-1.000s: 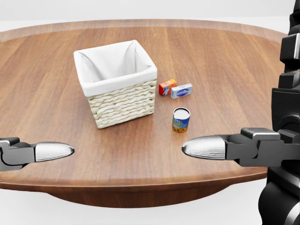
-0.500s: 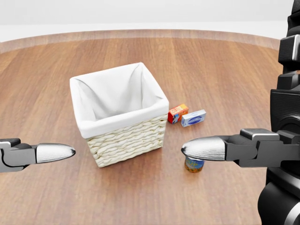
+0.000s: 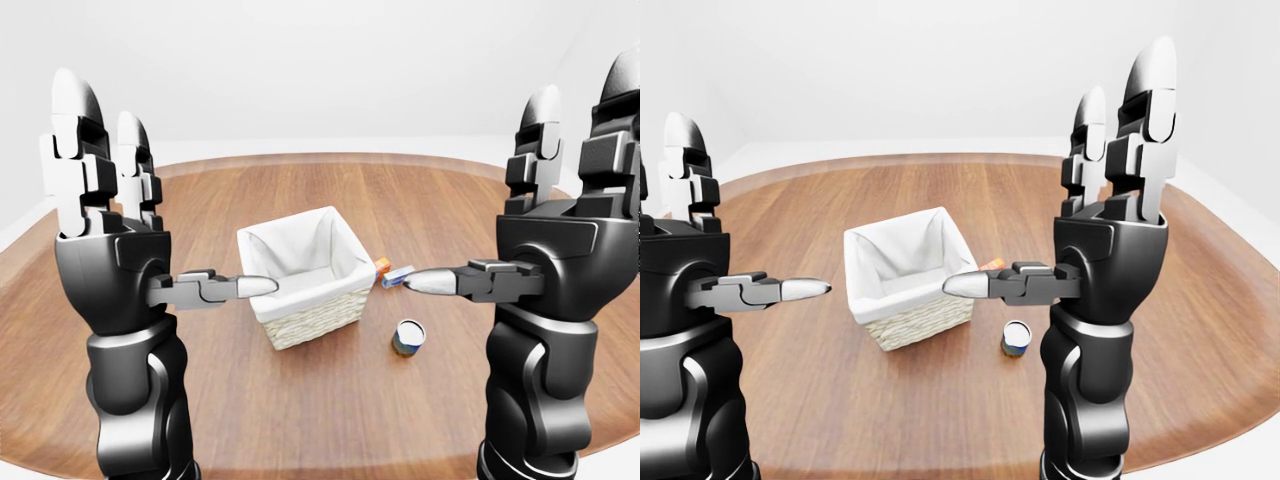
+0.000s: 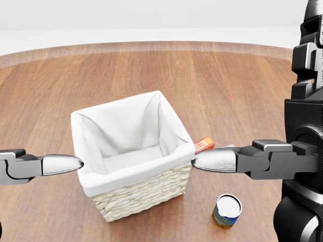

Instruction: Pick up the alphabet soup and put it in the basket.

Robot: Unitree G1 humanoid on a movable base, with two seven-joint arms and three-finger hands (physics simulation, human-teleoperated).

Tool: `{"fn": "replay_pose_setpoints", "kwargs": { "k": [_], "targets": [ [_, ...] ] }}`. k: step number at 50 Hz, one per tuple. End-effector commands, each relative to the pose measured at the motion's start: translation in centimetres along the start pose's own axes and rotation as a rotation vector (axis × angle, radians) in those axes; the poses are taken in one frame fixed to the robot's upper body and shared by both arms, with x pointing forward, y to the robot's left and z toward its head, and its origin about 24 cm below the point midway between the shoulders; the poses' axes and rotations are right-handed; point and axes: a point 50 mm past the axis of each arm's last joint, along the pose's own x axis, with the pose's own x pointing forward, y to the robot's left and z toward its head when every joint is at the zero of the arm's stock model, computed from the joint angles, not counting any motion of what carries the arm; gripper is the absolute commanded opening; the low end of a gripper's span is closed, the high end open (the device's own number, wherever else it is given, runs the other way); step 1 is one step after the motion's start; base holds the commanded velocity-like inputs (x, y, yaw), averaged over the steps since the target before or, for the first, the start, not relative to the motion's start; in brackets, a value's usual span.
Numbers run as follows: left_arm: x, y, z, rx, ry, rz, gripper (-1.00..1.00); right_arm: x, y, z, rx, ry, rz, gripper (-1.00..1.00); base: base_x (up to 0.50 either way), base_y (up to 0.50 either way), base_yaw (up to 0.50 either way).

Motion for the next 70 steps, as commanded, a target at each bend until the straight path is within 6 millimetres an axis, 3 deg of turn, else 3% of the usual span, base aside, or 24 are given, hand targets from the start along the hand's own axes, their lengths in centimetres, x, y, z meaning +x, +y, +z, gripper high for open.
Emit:
{"fn": "replay_pose_setpoints", "kwargs": {
  "k": [1, 13, 15, 16, 19, 22, 26, 31, 36, 42, 49, 56, 70],
  "targets": [
    [-0.1, -0.1, -0.2, 0.001, 0.01, -0.003, 1.0, -0.1, -0.1, -0.4, -0.009, 0.021, -0.003, 1.0, 0.5, 0.08, 0.0],
    [-0.1, 0.0, 0.1, 0.002, -0.001, -0.001, 1.0, 0.0, -0.3, -0.2, -0.012, 0.007, -0.018, 1.0, 0.5, 0.08, 0.0],
    [-0.1, 0.0, 0.1, 0.001, -0.004, 0.0, 1.0, 0.0, -0.4, -0.4, -0.028, 0.017, -0.027, 1.0, 0.5, 0.07, 0.0],
    [-0.1, 0.0, 0.0, 0.001, 0.002, -0.001, 1.0, -0.1, -0.5, -1.6, -0.071, 0.067, -0.029, 1.0, 0.0, 0.0, 0.0],
    [-0.1, -0.2, -0.1, 0.006, 0.006, -0.011, 1.0, 0.2, -1.2, -1.5, -0.004, 0.057, -0.098, 1.0, 0.0, 0.0, 0.0],
    [-0.1, -0.3, 0.0, 0.005, 0.002, -0.013, 1.0, 0.6, -1.1, -2.0, -0.045, 0.062, -0.121, 1.0, 0.0, 0.0, 0.0],
    [-0.1, -0.1, 0.2, 0.009, -0.003, -0.009, 1.0, 1.4, -1.4, -0.7, 0.001, -0.009, -0.105, 1.0, 0.0, 0.0, 0.0],
    [-0.2, -0.4, 0.4, 0.011, -0.01, -0.022, 1.0, 2.0, -0.6, 0.4, -0.162, -0.073, 0.035, 1.0, 0.0, 0.0, 0.0],
    [-0.3, -0.4, 0.1, 0.012, 0.006, -0.026, 1.0, 1.3, 0.2, -2.3, -0.516, 0.049, 0.315, 1.0, 0.0, 0.0, 0.0],
    [-0.3, -0.5, 0.4, 0.018, -0.01, -0.026, 1.0, 1.1, 0.5, -3.8, -0.73, 0.161, 0.534, 1.0, 0.0, 0.0, 0.0],
    [-0.3, -0.4, 0.4, 0.019, -0.007, -0.02, 1.0, 1.9, -0.9, -6.0, -0.922, 0.296, 0.563, 1.0, 0.0, 0.0, 0.0],
    [-0.4, -0.4, 0.3, 0.042, 0.001, -0.024, 1.0, 3.1, -0.9, -5.6, -1.021, 0.304, 0.593, 1.0, 0.0, 0.0, 0.0],
    [-0.4, -0.3, 0.3, 0.021, 0.0, -0.019, 1.0, 2.6, -1.1, -7.0, -1.143, 0.422, 0.657, 1.0, 0.0, 0.0, 0.0]
  ]
}}
